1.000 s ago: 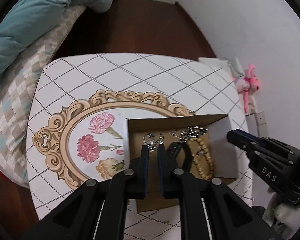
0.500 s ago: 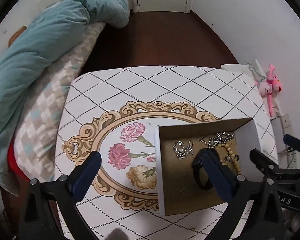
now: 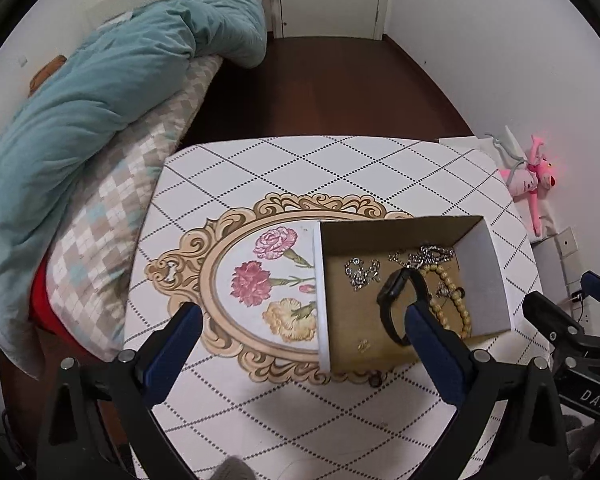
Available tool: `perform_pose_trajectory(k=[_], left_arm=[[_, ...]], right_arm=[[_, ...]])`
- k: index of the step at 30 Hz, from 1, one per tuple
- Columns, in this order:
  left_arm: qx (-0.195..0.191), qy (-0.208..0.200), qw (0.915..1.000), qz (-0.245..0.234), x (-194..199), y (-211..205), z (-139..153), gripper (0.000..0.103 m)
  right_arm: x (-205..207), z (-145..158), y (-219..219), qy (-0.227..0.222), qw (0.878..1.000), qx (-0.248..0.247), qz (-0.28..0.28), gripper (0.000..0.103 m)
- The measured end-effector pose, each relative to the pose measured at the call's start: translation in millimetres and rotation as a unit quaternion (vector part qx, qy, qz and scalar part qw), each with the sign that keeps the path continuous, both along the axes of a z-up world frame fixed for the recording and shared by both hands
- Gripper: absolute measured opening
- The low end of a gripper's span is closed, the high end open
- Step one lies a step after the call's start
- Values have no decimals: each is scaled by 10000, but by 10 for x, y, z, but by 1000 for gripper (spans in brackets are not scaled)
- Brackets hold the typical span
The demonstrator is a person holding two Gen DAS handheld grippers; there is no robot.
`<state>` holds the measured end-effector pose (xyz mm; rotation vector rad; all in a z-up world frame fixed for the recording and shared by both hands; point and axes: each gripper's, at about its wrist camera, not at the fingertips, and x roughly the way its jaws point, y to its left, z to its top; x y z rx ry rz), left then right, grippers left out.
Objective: Organize jewelry
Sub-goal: 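Lift both tools out of the box, then pick up a small earring with the right tool while the left tool picks a small ring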
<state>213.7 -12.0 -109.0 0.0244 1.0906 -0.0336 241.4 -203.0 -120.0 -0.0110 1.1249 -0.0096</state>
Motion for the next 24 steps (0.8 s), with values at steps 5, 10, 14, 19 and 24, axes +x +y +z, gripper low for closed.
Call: perform_pose_trajectory(k=[5,10,14,19,24], left_arm=[[49,9,9999,95,-235,63,-21,103],[299,313,9987,278,-498,185,-310,103],[377,661,9962,433,-696,331,-656,103],[564,945,9917,658,-913,558,-1007,103],[640,1036,9893,802,-1028,741,-1137,103]], right_arm=[[-274,48,39,-32,9999,143,-29,103],[-545,-144,170,175,9994,253,131,103],[-721,-443,335,411,9980,384,278,103],[-823,-788,569,619,9949,655,452,73],[-880,-1023,840,728,9909,890,703,61]])
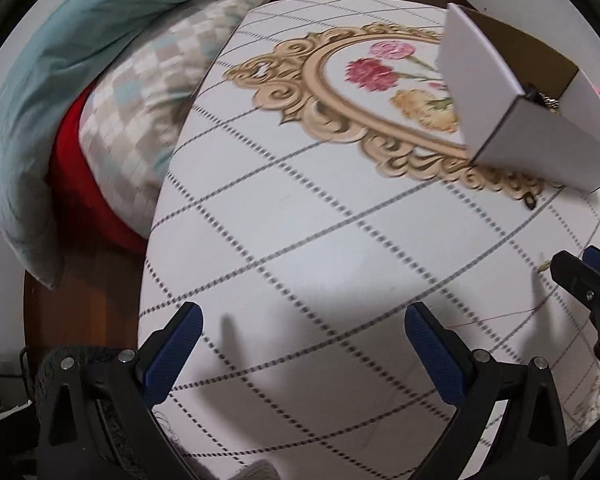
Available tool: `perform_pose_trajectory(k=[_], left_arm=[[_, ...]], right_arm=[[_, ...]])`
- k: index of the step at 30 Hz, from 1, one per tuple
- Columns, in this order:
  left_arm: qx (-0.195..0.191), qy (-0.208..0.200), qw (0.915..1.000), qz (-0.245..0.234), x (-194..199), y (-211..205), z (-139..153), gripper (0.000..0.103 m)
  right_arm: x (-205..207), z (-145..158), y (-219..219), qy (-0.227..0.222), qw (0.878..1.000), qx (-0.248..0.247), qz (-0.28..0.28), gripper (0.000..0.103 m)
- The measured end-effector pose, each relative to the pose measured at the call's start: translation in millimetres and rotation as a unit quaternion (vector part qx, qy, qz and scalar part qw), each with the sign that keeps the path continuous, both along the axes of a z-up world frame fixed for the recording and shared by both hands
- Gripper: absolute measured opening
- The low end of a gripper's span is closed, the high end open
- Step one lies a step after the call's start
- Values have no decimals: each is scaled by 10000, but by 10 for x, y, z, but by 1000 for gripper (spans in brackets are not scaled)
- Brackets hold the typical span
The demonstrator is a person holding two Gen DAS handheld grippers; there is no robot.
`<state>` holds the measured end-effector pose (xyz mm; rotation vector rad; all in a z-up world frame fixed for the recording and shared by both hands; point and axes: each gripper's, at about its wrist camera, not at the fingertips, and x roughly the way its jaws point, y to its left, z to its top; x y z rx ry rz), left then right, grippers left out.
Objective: Organize jewelry
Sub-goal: 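Pick up a small earring with the right tool while the left tool picks a small ring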
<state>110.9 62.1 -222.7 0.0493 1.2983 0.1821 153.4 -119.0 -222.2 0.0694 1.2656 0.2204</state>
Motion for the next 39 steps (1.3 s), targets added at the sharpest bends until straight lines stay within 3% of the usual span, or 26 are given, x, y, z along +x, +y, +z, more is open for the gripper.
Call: perform_pose_trajectory(k=[2,4,5,8,14,19,23,29,31,36,39], left_arm=[[-9,-5,10000,37,-16,38,-10,103],[0,-22,10000,52,-23,61,-12,103],[16,-32,10000,44,-26,60,-9,103],[32,-86,10000,2,4,36,-2,103],[-219,-316,9991,-194,102,-244,95,103],[-454,-622,9955,-546,257,-784,115,103],[-334,-838,9925,-828,385,-1139,107,99],[64,-966,9884,-1167,492,-1430,67,65],[64,-914,9881,-1236,511,-1456,19,39],[-104,-967,9860,-1353,498,-1493,16,11],[-84,-1006,9846,-1429,496,-1505,17,10]], right_arm=[[2,-56,94,41,10000,54,51,55],[-1,-105,160,63,9999,21,107,38],[-11,-115,193,-11,9999,-35,122,37],[-19,-136,247,-62,9998,-114,173,9],[-73,-4,-126,-192,9994,162,-230,9],[-57,88,-671,-267,9963,85,-816,9],[-6,75,-1057,-282,9918,29,-1249,9],[72,70,-1330,-331,9878,45,-1518,9],[84,69,-1366,-343,9874,60,-1542,9],[83,57,-1387,-336,9874,91,-1546,9],[66,50,-1383,-324,9874,100,-1543,9]])
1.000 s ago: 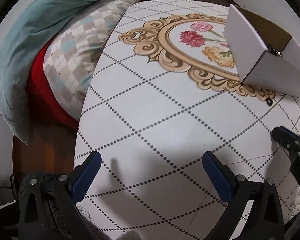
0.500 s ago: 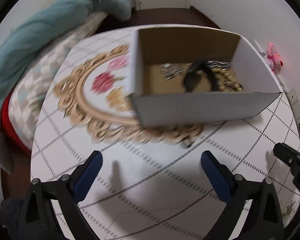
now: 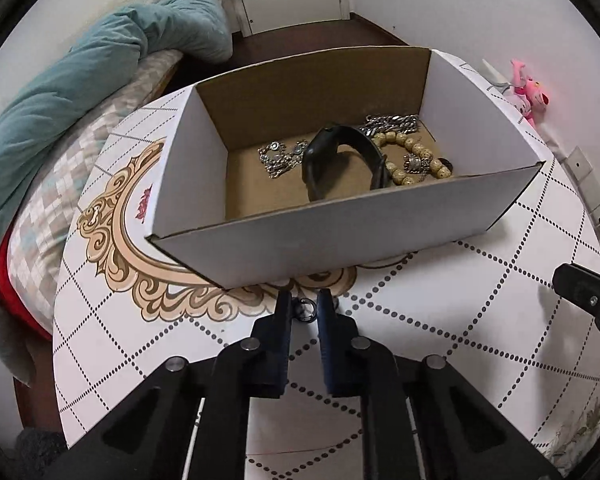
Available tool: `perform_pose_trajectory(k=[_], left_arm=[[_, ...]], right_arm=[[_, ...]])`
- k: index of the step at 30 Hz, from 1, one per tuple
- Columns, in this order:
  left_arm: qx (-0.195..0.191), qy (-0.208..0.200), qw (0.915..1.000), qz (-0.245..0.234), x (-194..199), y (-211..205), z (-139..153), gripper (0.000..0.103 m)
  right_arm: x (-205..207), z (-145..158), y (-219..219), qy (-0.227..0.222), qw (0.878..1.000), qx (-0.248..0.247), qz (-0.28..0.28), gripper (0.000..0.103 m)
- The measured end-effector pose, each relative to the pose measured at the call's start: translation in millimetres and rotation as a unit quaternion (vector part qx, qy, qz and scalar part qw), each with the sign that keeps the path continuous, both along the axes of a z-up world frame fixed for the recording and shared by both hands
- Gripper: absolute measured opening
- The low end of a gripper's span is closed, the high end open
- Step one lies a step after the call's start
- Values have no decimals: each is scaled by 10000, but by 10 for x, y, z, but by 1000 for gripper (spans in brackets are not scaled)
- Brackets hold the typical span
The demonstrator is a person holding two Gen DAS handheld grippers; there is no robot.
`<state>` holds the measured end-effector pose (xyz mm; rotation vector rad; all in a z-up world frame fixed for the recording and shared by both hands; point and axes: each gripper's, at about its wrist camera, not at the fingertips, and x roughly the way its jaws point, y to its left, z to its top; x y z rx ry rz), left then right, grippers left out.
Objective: Organize jewelry
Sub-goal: 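Pick up a small earring with the right tool while the left tool picks a small ring, then carry both pieces into the box while both tools open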
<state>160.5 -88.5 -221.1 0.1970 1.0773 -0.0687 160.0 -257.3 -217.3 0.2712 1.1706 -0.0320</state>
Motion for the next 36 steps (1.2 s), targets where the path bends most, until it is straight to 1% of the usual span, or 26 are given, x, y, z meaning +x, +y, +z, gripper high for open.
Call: perform_pose_trajectory(k=[5,8,12,13,15,16,17,18,20,23,25,27,29,30,32,33,34,35,36], left_arm=[[-201,39,9998,-57,-62,26,55,10],[-468,71,9988,-116,-171,55,193,10],[-964,48,9951,-200,-274,125,583,10],[-1149,45,9932,-200,-243,167,730,10],[-1358,40,9906,-171,-144,227,903,10],[-1510,80,9884,-132,-35,282,1012,10],[-1583,106,9873,-113,33,312,1056,10],[-1609,112,9869,-67,151,354,1119,10],[-1569,176,9874,-50,329,394,1148,10],[-1477,401,9882,60,623,477,1084,10],[-1445,593,9877,115,784,519,1014,11],[-1281,813,9882,210,910,530,937,12],[-1270,929,9872,258,978,556,885,14],[-1242,978,9869,310,1011,572,860,16],[-1143,997,9877,369,1041,593,842,30],[-1067,960,9888,417,1043,608,845,50],[-1034,902,9895,449,1034,627,855,65],[-1033,852,9898,483,1035,644,873,68],[-1012,797,9902,539,1018,669,885,69]], right_arm=[[-58,60,2,-31,10000,38,27,9],[-105,200,38,-133,9998,93,125,9],[-108,513,101,-372,9984,306,309,9],[-79,599,117,-442,9976,391,361,9],[15,744,161,-521,9961,542,458,9],[110,827,196,-561,9947,666,546,9],[181,876,217,-587,9937,739,599,9],[268,920,260,-596,9928,791,675,9],[494,982,356,-591,9914,818,839,9],[808,939,481,-382,9905,848,1016,9],[1023,863,588,-173,9905,707,1164,9],[1169,805,655,15,9896,582,1313,9],[1311,718,725,274,9887,412,1414,10],[1364,678,747,398,9881,353,1444,10],[1404,642,744,451,9880,262,1451,15],[1416,648,738,441,9883,206,1446,24],[1417,655,722,427,9886,171,1437,32],[1410,671,703,403,9888,167,1430,35],[1404,682,676,385,9892,171,1407,37]])
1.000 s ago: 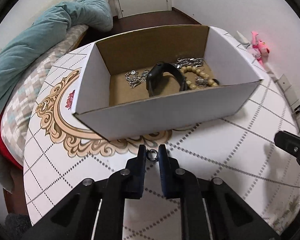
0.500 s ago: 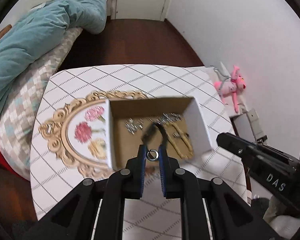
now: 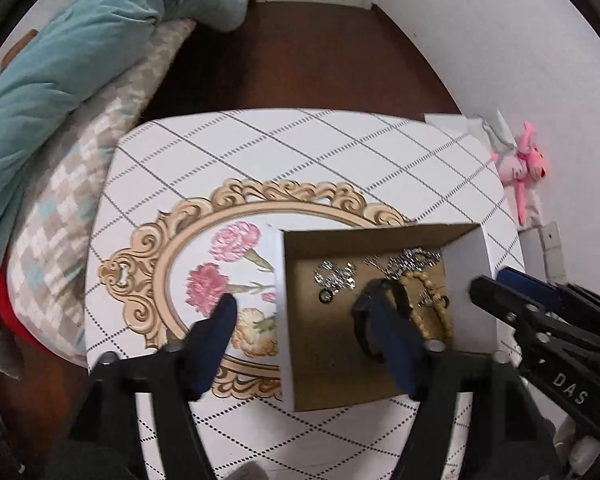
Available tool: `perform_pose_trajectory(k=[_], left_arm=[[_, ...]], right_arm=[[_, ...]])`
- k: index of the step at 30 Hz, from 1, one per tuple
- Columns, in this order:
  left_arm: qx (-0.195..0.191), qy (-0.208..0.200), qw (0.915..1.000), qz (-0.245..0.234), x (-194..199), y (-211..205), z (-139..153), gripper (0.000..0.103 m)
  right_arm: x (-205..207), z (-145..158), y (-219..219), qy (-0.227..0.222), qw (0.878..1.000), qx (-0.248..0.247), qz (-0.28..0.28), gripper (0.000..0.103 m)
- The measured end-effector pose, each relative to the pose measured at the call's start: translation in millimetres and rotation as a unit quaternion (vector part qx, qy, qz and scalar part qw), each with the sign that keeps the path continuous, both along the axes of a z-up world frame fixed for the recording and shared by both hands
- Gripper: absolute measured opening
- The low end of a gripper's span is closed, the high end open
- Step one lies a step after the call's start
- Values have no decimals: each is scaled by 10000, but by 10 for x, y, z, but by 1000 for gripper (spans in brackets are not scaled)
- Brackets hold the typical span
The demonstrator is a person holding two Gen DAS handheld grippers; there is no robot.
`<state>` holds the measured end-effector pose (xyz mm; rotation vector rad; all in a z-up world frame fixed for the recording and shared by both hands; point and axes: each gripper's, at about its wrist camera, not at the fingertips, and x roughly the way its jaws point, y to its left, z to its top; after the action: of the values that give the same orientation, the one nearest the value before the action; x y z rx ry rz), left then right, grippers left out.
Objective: Organize jewelry
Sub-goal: 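Carry both pieces into the box while both tools open, then lift both tools out of the box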
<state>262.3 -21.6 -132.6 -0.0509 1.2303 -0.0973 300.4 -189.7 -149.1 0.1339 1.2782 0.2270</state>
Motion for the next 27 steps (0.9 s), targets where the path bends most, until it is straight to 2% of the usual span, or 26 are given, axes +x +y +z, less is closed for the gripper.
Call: perform_pose_trajectory(k=[3,5,6,7,9,12,20,27], left_arm=[[15,-20,9999,134,-37,70,-3,69],[36,-95,9998,189,-89,96,4,74],[86,-156,9996,215,-121,105,6,80],[128,-210,9994,248,-144,109,8,92],[198,-328,9989,259,-222,114,-8,103],[427,-402,9979,274,-294,103,-63,103],[468,-359,9978,310,-461,77,-177,103],[492,-605,9965,314,-632,37,1,103]], right_arm=[[-45,30,-53,-99,9997,-208,-87,47],[-101,29,-91,-124,9991,-377,-138,57],[-136,32,-105,-173,9983,-528,-151,67],[-167,33,-112,-228,9969,-731,-171,82],[-219,19,-115,-266,9941,-1036,-194,103],[-312,-36,-155,-283,9916,-1237,-259,103],[-514,-191,-248,-213,9905,-1287,-426,103],[-685,-67,-273,-370,9890,-1326,-541,103]])
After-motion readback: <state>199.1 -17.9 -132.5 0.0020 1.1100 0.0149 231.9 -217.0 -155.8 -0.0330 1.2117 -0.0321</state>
